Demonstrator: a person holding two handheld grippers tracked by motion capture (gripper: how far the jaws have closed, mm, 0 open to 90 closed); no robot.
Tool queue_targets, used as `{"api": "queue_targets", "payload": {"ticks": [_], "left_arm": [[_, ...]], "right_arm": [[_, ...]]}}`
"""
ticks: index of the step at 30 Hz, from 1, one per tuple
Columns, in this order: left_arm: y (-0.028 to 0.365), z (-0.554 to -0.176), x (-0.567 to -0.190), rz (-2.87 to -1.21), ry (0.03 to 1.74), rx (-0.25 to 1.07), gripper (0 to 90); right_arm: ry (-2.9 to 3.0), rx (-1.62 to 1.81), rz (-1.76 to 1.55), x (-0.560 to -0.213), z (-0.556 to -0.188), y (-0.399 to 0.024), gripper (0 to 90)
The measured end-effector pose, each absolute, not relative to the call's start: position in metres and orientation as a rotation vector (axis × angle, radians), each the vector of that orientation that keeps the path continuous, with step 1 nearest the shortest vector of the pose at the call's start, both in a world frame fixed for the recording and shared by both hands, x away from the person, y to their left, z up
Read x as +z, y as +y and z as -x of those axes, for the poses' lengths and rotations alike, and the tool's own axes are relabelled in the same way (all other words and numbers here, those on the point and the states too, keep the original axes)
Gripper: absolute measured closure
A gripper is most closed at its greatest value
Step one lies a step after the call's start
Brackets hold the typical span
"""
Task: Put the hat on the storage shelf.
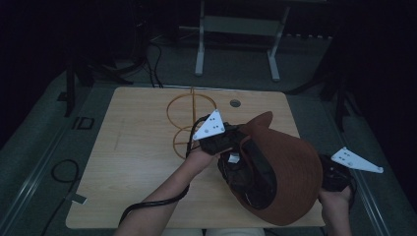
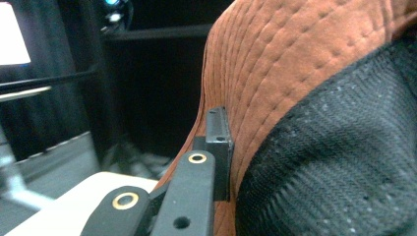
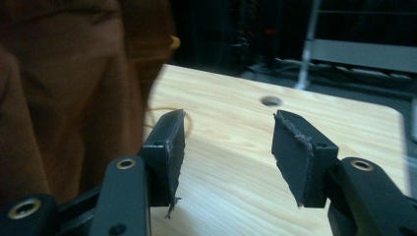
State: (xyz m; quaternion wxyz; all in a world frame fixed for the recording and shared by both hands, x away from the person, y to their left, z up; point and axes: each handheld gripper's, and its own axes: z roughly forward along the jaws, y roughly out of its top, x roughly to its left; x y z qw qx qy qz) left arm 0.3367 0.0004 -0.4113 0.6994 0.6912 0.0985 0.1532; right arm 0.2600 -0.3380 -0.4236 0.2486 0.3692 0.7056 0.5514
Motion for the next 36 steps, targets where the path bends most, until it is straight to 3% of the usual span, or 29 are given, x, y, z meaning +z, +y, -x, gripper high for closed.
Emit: {"api": "queue_targets", "payload": {"ticks": [6, 22, 28, 31, 32, 36], "left_arm": [[0.0, -0.337, -0.414, -1.471, 0.185, 0.23, 87.0], [-0.023, -0.324, -0.417, -1.483, 0.126, 0.156, 86.9], [-0.024, -0.326, -0.417, -1.478, 0.141, 0.138, 86.9], [-0.026, -0.326, -0.417, -1.478, 0.151, 0.134, 86.9], [-0.026, -0.325, -0.417, -1.477, 0.152, 0.136, 86.8], [-0.028, -0.325, -0.417, -1.47, 0.17, 0.138, 86.8]], "right_arm": [[1.976, 1.593, -0.899, -0.419, -0.262, -0.317, 43.3], [2.036, 1.691, -0.739, -0.415, -0.271, -0.277, 38.2], [2.034, 1.711, -0.724, -0.414, -0.273, -0.275, 49.9], [2.033, 1.728, -0.719, -0.415, -0.274, -0.273, 58.6], [2.038, 1.73, -0.725, -0.415, -0.275, -0.273, 65.2], [2.034, 1.751, -0.73, -0.415, -0.276, -0.272, 72.8]]}}
